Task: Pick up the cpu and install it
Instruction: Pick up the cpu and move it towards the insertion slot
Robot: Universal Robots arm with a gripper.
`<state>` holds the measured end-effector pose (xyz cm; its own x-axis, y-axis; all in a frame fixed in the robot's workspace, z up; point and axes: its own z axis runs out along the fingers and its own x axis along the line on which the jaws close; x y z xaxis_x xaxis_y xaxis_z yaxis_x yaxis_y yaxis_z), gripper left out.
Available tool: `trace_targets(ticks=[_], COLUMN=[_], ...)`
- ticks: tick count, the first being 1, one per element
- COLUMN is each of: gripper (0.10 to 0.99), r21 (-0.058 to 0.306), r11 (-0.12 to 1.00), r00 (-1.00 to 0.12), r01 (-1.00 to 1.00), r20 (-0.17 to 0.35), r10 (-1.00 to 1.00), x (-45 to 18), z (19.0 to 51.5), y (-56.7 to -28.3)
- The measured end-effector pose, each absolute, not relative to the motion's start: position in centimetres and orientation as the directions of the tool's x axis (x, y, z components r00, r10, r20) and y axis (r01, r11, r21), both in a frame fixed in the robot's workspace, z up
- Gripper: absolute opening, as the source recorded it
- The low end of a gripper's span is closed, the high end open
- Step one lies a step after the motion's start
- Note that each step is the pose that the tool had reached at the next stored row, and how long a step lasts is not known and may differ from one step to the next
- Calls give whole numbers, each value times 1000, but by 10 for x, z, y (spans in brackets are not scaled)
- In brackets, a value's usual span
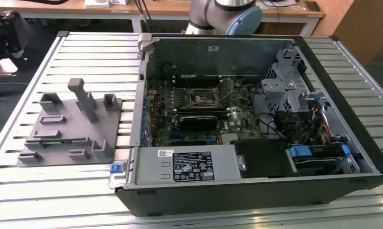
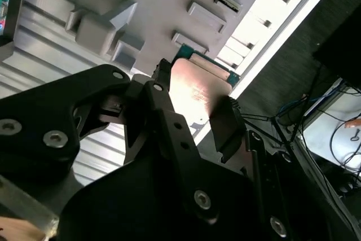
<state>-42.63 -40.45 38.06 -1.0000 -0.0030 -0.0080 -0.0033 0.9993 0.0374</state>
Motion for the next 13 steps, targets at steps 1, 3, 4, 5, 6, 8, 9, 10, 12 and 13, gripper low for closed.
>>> trace_targets(ticks=[1,3,4,5,6,8,9,10,12,13], gripper=[533,533,533,533,533,533,533,533,533,533], r21=[37,37,37,37,37,37,37,37,38,38], r11=[999,999,999,999,999,999,999,999,999,999], r00=[-1000,-1000,-1000,-1000,-1000,-1000,-1000,-1000,-1000,-1000], r01=[-3,-3,-3,-3,-3,-3,-3,-3,-3,-3], r20=[-8,-7,-7,-7,-7,-7,-8,-7,-8,-8], r10=[-3,-3,-3,-3,-3,-3,-3,-3,-3,-3], x=[-422,-414,-410,-408,-407,-406,-405,-405,-403,-402], z=[381,381,381,381,382,388,390,392,393,393], y=[-404,-404,-404,-404,-404,-404,-404,-404,-404,-404])
